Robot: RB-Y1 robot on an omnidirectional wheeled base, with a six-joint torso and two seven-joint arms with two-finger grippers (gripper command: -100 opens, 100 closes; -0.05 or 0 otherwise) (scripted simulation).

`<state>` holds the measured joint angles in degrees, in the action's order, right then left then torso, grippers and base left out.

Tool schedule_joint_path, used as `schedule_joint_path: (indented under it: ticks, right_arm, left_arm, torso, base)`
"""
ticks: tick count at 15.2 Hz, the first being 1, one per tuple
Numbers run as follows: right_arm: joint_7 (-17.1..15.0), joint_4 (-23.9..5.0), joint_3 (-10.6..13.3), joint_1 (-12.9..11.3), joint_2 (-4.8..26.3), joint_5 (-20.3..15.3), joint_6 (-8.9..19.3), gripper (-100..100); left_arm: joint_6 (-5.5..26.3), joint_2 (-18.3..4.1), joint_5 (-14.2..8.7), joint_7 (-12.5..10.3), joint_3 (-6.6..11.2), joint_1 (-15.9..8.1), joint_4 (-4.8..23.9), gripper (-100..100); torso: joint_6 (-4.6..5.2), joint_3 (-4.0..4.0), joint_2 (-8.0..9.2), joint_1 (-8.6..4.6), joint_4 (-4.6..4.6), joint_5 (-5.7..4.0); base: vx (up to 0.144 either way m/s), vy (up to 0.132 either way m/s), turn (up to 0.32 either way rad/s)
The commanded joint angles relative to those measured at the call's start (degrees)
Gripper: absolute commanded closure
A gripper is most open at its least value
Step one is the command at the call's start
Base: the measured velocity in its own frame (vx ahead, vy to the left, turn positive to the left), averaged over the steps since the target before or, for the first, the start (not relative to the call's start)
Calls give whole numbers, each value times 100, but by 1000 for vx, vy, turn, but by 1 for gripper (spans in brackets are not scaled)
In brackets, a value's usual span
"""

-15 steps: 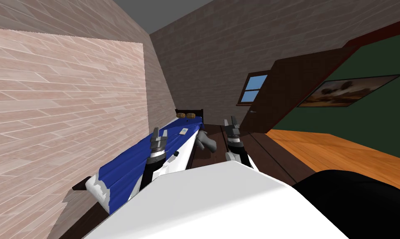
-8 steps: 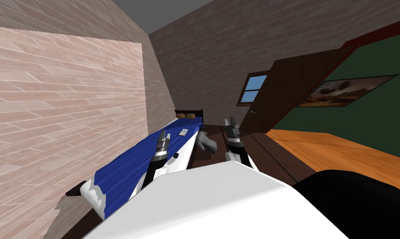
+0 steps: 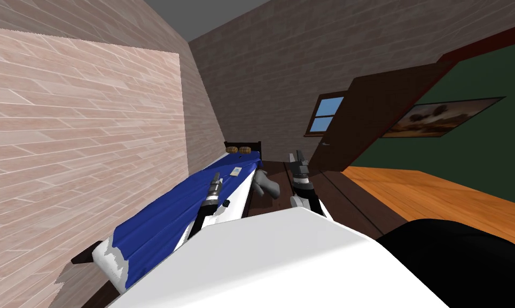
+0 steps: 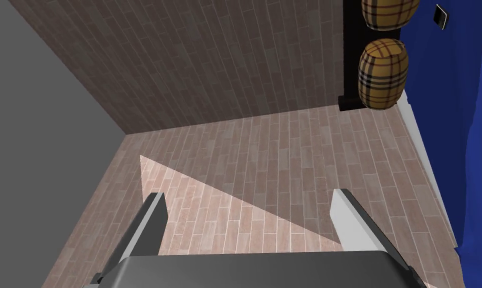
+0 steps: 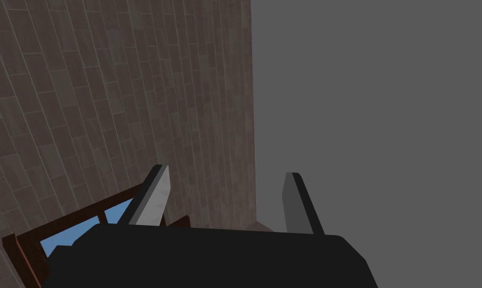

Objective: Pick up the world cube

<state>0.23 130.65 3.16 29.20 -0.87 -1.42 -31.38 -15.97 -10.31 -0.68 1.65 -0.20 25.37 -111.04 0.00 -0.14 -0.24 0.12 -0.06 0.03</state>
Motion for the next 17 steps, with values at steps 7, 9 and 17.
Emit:
schedule_joint_path:
  ticks: [7, 9, 17]
  right_arm:
    - [0, 0, 0, 0, 0, 0, 0, 0]
    - [0, 0, 0, 0, 0, 0, 0, 0]
    - [0, 0, 0, 0, 0, 0, 0, 0]
  left_arm:
    - [738, -132, -203, 207, -1, -102, 780, -100]
    - [960, -159, -266, 275, 0, -156, 1040, -100]
    - [1648, -221, -469, 482, 9, -325, 1851, -100]
  torso:
    - [0, 2, 4, -1, 1, 0]
    - [-1, 2, 3, 0, 0, 0]
    - [-1, -2, -4, 2, -1, 0]
  base:
    - [46, 25, -22]
    - [53, 21, -28]
    - [51, 26, -25]
